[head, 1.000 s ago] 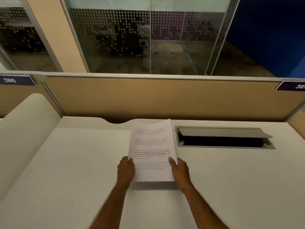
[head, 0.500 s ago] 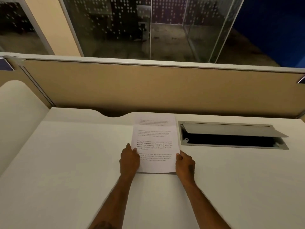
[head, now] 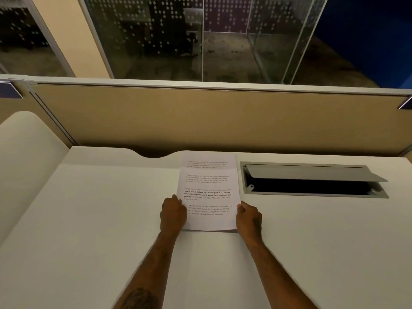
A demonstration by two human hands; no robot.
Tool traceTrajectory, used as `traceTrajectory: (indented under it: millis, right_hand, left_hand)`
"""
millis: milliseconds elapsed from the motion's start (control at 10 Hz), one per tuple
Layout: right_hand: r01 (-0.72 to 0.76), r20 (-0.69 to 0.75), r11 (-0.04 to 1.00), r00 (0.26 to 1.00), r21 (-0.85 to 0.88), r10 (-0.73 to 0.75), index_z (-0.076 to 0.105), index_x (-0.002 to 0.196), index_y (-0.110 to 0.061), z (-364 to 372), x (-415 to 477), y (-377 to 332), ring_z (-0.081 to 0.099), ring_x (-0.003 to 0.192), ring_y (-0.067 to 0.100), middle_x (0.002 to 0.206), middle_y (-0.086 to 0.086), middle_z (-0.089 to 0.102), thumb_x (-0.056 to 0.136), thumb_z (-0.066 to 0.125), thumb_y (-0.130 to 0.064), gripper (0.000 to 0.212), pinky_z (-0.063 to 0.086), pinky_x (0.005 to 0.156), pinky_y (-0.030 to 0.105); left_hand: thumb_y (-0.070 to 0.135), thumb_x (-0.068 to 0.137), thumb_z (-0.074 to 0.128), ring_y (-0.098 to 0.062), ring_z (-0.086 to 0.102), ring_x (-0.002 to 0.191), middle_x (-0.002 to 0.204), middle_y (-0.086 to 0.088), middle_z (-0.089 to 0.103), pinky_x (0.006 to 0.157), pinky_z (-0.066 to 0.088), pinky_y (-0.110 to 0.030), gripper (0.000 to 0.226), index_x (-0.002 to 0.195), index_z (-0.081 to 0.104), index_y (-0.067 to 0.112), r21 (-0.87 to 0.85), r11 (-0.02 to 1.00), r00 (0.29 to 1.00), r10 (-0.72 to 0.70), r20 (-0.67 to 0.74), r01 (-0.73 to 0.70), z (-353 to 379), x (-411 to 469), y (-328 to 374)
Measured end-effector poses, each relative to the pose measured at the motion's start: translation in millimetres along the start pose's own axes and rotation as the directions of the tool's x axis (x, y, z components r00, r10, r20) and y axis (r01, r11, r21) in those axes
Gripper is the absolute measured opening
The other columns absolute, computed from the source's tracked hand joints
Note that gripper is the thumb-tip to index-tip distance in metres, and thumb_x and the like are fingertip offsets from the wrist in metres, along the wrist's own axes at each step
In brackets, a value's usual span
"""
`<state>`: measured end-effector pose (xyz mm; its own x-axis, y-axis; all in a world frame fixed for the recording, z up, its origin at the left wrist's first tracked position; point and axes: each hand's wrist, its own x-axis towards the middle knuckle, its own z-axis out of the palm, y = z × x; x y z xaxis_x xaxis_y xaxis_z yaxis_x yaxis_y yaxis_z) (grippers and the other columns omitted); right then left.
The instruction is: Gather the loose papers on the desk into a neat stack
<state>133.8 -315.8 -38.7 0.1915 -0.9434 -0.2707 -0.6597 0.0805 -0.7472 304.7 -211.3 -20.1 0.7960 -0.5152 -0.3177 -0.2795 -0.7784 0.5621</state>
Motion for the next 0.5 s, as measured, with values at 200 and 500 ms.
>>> traceTrajectory:
  millis: [200, 500]
  right_hand:
    - [0.062, 0.004, 0.974, 0.998, -0.216, -0.063, 0.044, 0.144, -0.006, -15.9, -21.7, -2.5, 0.051, 0.127, 0.03, 0.139, 0.016, 0.051, 0.103, 0.041, -0.034, 0.05, 0.05, 0.101, 0.041]
    - [0.454, 0.156, 0.745, 0.886, -0.489, -0.437, 0.036, 0.152, -0.013, -46.1, -109.3, 24.0, 0.032, 0.146, 0.037, 0.155, 0.02, 0.039, 0.099, 0.018, -0.059, 0.072, 0.034, 0.114, 0.05]
  left_hand:
    - [0.034, 0.105, 0.037, -0.037, 0.05, 0.13, 0.148, -0.017, 0.044, 0.105, 0.04, -0.052, 0.052, 0.151, 0.035, 0.012, 0.048, 0.999, 0.994, -0.015, -0.108, 0.02, -12.1, -28.6, -15.4]
    - [0.047, 0.096, 0.033, -0.035, 0.063, 0.123, 0.135, -0.018, 0.064, 0.099, 0.046, -0.063, 0.062, 0.136, 0.058, 0.008, 0.434, 0.828, 0.893, 0.437, -0.107, -0.354, -11.7, -126.3, -64.7]
